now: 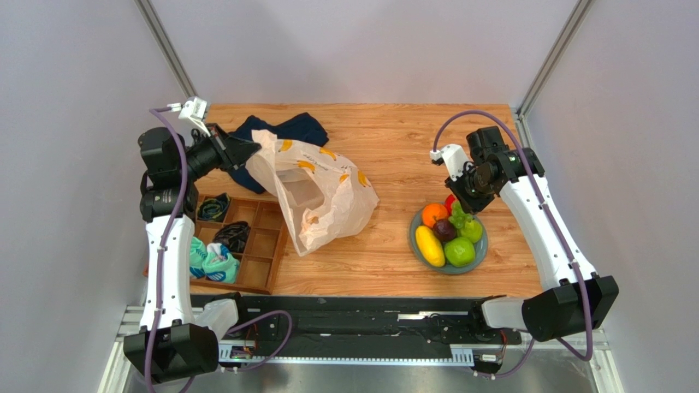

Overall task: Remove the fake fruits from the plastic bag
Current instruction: Place the fake fruit on the plate.

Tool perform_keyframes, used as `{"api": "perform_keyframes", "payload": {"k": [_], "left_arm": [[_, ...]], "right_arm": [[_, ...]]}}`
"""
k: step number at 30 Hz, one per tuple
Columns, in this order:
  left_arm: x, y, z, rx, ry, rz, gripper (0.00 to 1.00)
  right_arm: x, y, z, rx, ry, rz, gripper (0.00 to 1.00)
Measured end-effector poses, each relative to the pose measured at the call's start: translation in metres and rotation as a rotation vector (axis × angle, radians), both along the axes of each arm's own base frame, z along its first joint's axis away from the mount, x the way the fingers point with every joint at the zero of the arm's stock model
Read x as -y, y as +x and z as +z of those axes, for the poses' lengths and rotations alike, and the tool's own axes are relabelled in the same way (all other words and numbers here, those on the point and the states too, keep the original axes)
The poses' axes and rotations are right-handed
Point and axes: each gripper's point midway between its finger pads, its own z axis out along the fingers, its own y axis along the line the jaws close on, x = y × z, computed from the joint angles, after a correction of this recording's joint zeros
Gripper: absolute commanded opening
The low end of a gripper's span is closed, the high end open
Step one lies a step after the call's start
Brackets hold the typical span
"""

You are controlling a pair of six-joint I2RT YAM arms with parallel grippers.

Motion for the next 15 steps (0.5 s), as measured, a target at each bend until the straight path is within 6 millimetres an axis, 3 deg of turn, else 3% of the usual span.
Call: {"api": "perform_keyframes", "payload": {"k": [5,15], "left_arm": [[-0.0001,0.0007,-0.0006,-0.002,0.000,0.000,0.00],[0.0001,0.0013,-0.0010,0.000,-0.002,-0.003,0.00]], "right_arm": [[0.0005,-0.0003,-0.0003,-0.002,-0.003,-0.001,0.38],[-0.0016,-0.0051,-0.0040,-0.037,0.006,0.007,0.40]]}}
